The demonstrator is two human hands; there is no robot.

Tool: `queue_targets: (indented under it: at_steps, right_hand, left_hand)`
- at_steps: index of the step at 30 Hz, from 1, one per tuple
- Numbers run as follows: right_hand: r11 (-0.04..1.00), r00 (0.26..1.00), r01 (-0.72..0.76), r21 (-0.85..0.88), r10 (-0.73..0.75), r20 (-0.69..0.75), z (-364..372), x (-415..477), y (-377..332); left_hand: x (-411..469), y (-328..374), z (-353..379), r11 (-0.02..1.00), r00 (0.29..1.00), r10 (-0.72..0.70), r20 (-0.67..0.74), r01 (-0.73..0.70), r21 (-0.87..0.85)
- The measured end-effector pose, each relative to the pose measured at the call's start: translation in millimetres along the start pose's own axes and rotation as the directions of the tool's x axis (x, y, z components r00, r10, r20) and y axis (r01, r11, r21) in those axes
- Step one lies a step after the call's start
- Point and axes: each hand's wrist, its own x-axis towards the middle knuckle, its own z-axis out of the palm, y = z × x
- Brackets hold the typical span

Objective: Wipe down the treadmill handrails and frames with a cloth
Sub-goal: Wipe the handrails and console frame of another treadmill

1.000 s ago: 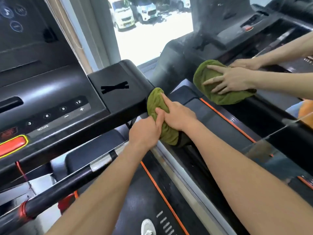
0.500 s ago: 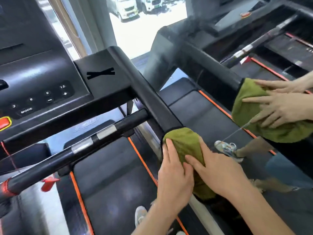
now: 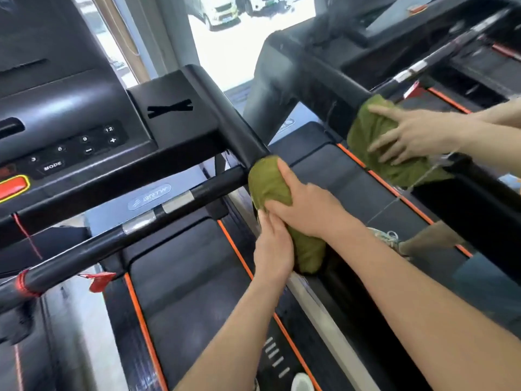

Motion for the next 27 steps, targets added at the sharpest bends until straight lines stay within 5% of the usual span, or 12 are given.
queue_targets:
  at_steps: [2,6,12,15,17,19,21,24,27]
  right_hand:
    - [0.994,0.995,-0.074,-0.08,0.079,0.057,1.9,-40.1,16.6]
    - [0.97,0.975,-0.184,-0.159,0.201,0.098,-0.7,-49.3,17.5]
    - [0.964,0.999,-0.046,0.263,0.039,0.032,-2.2,6.2,-16.6]
    - [0.93,0.995,-0.05,0.365,0.016,0.096,-5.7,3.4,1.1]
    - [0.896,0.983,-0.118,0.428,0.045,0.177,-7.9,-20.8,23.8]
    - [0.832,0.962,-0.189,0.522,0.049,0.27,-4.1,-48.8,51.0]
    - [0.745,0.922,-0.295,0.599,0.056,0.384,-1.1,-76.3,66.0]
    - [0.703,0.918,-0.359,0.614,0.145,0.37,1.0,-104.7,71.3]
    - [0.917,0.935,-0.328,0.228,0.28,0.217,6.7,-131.0,63.4]
  left_hand:
    - [-22.5,-17.7,10.8,0.998,0.998,-0.011,0.055,0.008,0.061]
    - [-20.2,-29.5,15.1,0.957,0.993,-0.006,0.114,0.039,-0.287]
    - [25.7,-11.8,-1.2,0.749,0.963,-0.204,0.178,0.271,-0.605]
    - [25.0,-13.0,-11.4,0.85,0.972,-0.156,0.178,0.224,-0.477]
    - [16.6,-17.8,-25.3,0.995,0.992,0.082,0.092,-0.076,-0.064]
    - [7.1,-10.9,-39.4,0.801,0.877,0.474,-0.072,-0.397,0.448]
    - [3.3,13.9,-35.9,0.452,0.614,0.789,0.017,-0.6,0.661]
    - [25.7,41.0,-6.1,0.014,0.433,0.743,0.51,-0.772,0.635]
    - [49.3,45.3,4.4,-0.276,0.303,0.583,0.754,-0.799,0.535]
